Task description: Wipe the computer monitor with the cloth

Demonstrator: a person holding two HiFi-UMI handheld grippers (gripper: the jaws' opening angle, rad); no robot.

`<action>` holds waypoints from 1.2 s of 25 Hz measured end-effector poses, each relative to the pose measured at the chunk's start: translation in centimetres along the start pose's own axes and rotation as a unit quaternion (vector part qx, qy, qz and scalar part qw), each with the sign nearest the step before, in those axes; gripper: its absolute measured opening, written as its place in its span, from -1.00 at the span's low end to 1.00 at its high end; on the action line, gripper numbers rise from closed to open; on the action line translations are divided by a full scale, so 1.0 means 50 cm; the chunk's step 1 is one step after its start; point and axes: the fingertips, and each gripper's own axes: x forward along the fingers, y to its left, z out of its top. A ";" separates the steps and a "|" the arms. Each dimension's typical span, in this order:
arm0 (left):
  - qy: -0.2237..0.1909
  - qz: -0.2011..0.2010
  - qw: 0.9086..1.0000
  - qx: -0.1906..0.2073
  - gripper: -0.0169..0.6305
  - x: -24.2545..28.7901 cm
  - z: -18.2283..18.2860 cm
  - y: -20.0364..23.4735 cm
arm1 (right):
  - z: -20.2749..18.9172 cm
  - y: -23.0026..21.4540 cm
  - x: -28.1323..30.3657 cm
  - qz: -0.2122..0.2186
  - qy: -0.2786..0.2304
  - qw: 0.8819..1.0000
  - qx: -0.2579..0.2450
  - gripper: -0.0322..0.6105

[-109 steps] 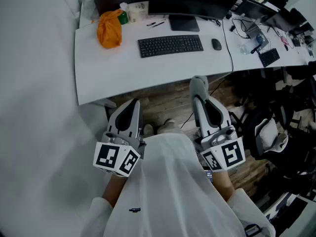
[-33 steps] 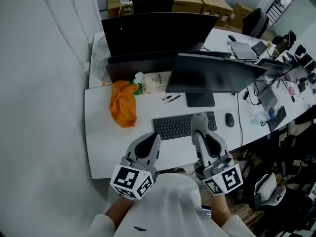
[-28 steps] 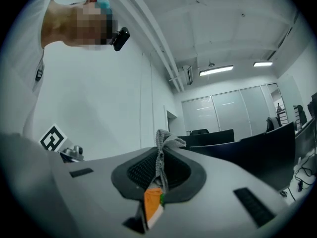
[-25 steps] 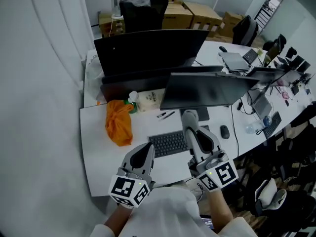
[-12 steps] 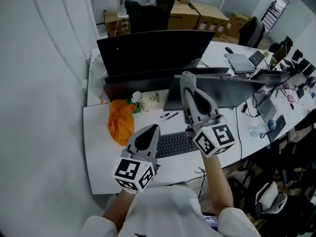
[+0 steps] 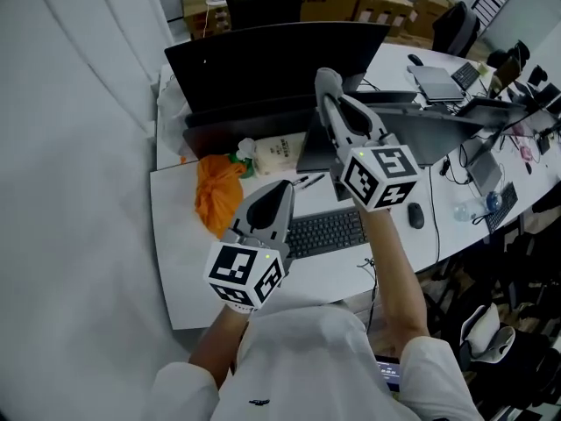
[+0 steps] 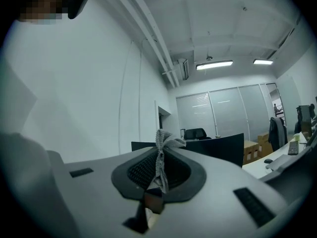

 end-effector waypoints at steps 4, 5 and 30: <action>0.004 0.008 1.000 0.005 -0.89 0.007 0.003 0.013 | -0.019 -0.018 0.034 -0.004 0.026 1.000 0.000 -0.80; 0.007 0.010 1.000 0.004 -0.89 0.007 0.000 0.017 | -0.027 -0.020 0.040 -0.005 0.035 0.999 -0.001 -0.80; 0.025 -0.005 1.000 0.002 -0.89 0.083 -0.047 -0.056 | -0.087 -0.155 -0.011 -0.046 0.140 0.987 -0.058 -0.80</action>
